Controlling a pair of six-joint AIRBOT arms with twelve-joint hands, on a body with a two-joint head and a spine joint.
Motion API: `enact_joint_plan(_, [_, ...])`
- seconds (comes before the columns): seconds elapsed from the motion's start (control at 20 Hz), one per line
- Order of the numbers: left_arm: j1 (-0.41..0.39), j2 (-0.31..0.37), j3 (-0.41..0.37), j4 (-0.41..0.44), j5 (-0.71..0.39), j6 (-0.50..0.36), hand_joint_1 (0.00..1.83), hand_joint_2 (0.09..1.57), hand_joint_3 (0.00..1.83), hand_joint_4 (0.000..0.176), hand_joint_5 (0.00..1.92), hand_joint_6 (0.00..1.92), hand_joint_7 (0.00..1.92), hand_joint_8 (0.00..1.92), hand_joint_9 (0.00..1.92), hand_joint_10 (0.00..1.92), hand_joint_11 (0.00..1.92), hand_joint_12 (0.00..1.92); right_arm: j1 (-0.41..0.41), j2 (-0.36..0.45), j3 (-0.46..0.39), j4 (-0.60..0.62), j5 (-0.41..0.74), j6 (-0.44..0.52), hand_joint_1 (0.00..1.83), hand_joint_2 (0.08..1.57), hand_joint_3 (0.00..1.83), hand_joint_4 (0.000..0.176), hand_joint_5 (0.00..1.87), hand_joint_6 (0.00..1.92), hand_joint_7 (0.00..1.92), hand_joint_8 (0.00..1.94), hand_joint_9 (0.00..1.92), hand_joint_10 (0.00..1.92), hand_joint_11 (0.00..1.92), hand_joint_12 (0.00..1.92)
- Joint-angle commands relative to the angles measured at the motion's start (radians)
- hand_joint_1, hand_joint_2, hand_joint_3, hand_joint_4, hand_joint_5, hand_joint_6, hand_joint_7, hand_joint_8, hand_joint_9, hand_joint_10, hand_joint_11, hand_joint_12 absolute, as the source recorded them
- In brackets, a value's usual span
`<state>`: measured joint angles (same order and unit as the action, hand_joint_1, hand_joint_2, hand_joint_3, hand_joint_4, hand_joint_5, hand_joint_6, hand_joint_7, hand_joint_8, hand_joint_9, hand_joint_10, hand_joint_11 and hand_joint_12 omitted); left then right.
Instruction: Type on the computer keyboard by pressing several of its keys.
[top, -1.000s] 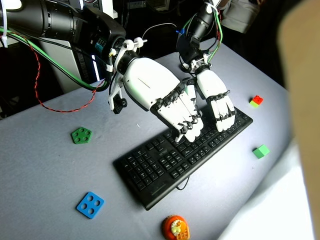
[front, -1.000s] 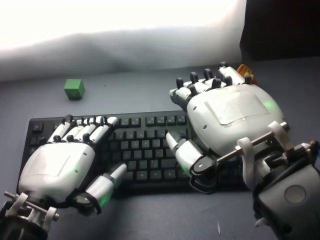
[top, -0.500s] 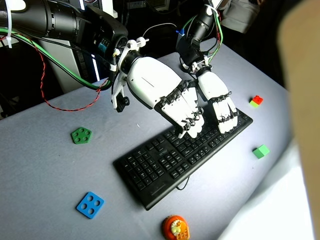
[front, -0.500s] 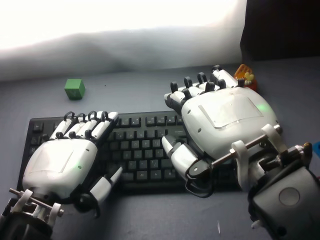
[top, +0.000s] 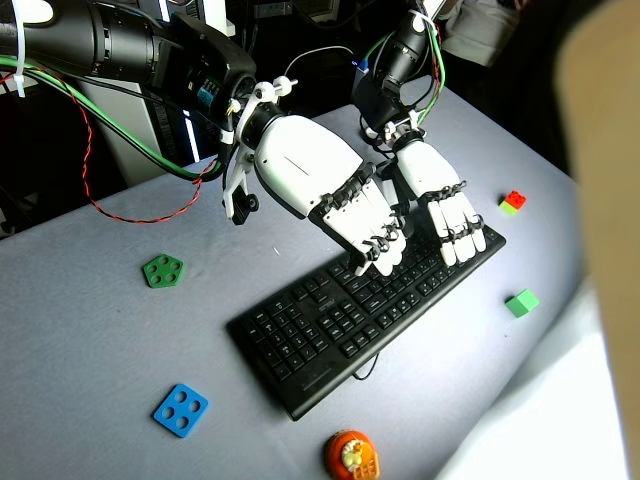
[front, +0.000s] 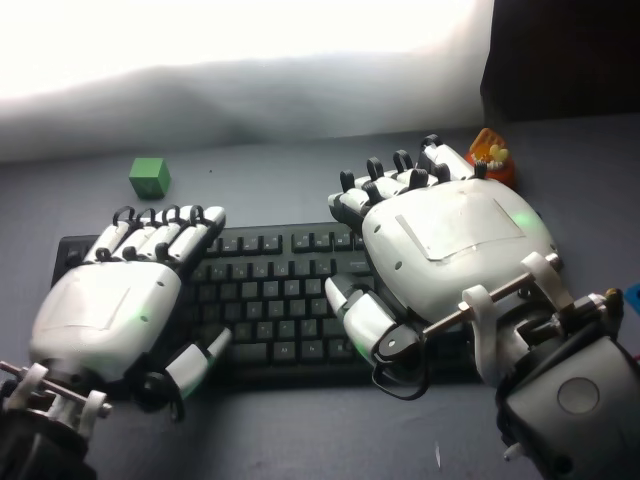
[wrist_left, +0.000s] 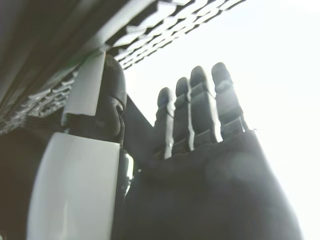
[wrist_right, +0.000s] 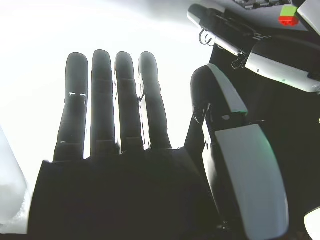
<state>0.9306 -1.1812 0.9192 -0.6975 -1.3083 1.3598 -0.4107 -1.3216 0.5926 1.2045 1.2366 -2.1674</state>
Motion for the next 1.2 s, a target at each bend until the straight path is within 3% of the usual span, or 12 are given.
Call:
enact_joint_plan(0.0, [-0.011,0.013,-0.009,0.074,-0.071,-0.002,0.37,1.34,0.01,0.016,0.21,0.02,0.22,0.01,0.24,0.03,0.0,0.58,0.005,0.001,-0.001,-0.099,0.046,0.001,0.49,1.37,0.0,0.0,0.44,0.09,0.43,0.01,0.36,0.09,0.0,1.34])
enact_joint_plan(0.15, [-0.012,0.075,-0.052,0.074,-0.04,-0.005,0.07,1.37,0.0,0.009,0.26,0.02,0.26,0.01,0.25,0.02,0.0,0.56,-0.008,-0.008,-0.006,-0.099,0.041,-0.011,0.46,1.37,0.0,0.0,0.44,0.09,0.44,0.01,0.37,0.09,0.0,1.35])
enact_joint_plan(0.35, [-0.01,0.143,-0.092,0.074,-0.005,-0.005,0.0,1.36,0.0,0.012,0.28,0.01,0.25,0.0,0.24,0.01,0.0,0.54,-0.009,-0.015,-0.008,-0.098,0.047,-0.01,0.48,1.36,0.0,0.0,0.44,0.09,0.44,0.0,0.38,0.09,0.0,1.36])
enact_joint_plan(0.55, [-0.032,0.201,-0.122,0.074,0.039,-0.008,0.0,1.37,0.0,0.0,0.4,0.03,0.4,0.03,0.4,0.05,0.0,0.9,-0.01,-0.02,-0.008,-0.098,0.047,-0.011,0.25,1.33,0.0,0.0,0.54,0.14,0.58,0.05,0.49,0.15,0.0,1.42])
enact_joint_plan(0.6, [-0.041,0.215,-0.13,0.074,0.047,-0.009,0.03,1.38,0.0,0.0,0.53,0.07,0.55,0.08,0.51,0.11,0.0,1.06,-0.012,-0.02,-0.008,-0.098,0.047,-0.011,0.21,1.32,0.0,0.0,0.59,0.32,0.73,0.19,0.48,0.64,0.0,1.6])
enact_joint_plan(0.65, [-0.048,0.229,-0.136,0.073,0.055,-0.011,0.07,1.38,0.0,0.0,0.62,0.11,0.69,0.11,0.55,0.32,0.0,1.23,-0.012,-0.02,-0.009,-0.098,0.047,-0.011,0.24,1.31,0.0,0.0,0.58,0.63,0.71,0.57,0.45,1.06,0.02,1.76])
enact_joint_plan(0.7, [-0.053,0.242,-0.146,0.073,0.064,-0.012,0.11,1.37,0.0,0.0,0.67,0.49,0.78,0.58,0.6,0.87,0.03,1.54,-0.013,-0.02,-0.009,-0.098,0.047,-0.011,0.28,1.31,0.0,0.0,0.67,0.86,0.78,0.96,0.57,1.36,0.17,1.88])
enact_joint_plan(0.75, [-0.058,0.256,-0.155,0.073,0.07,-0.012,0.07,1.4,0.0,0.0,0.74,0.86,0.81,1.05,0.65,1.32,0.27,1.79,-0.013,-0.02,-0.009,-0.098,0.047,-0.011,0.29,1.31,0.0,0.0,0.76,1.03,0.86,1.19,0.69,1.49,0.37,1.91])
enact_joint_plan(0.8, [-0.061,0.27,-0.165,0.073,0.078,-0.013,0.03,1.41,0.0,0.0,0.77,1.02,0.83,1.23,0.7,1.51,0.42,1.89,-0.013,-0.02,-0.009,-0.098,0.047,-0.011,0.28,1.31,0.0,0.0,0.79,1.15,0.89,1.32,0.74,1.61,0.49,1.92])
enact_joint_plan(0.9, [-0.063,0.294,-0.183,0.073,0.087,-0.019,0.01,1.44,0.01,0.0,0.82,1.36,1.0,1.42,0.87,1.72,0.65,1.92,-0.012,-0.02,-0.009,-0.099,0.047,-0.011,0.2,1.35,0.01,0.0,0.81,1.5,1.04,1.52,0.93,1.83,0.73,1.92])
enact_joint_plan(1.0, [-0.064,0.316,-0.197,0.066,0.089,-0.02,0.06,1.47,0.01,0.0,0.79,1.47,1.03,1.53,0.93,1.81,0.7,1.92,-0.012,-0.02,-0.009,-0.099,0.046,-0.011,0.17,1.4,0.02,0.0,0.85,1.65,1.17,1.59,1.08,1.88,0.91,1.92])
enact_joint_plan(1.15, [-0.064,0.337,-0.203,0.053,0.093,-0.025,0.08,1.5,0.01,0.0,0.79,1.63,1.05,1.62,0.98,1.87,0.77,1.92,-0.012,-0.02,-0.009,-0.099,0.045,-0.012,0.17,1.44,0.02,0.0,0.88,1.68,1.19,1.66,1.18,1.92,1.02,1.92])
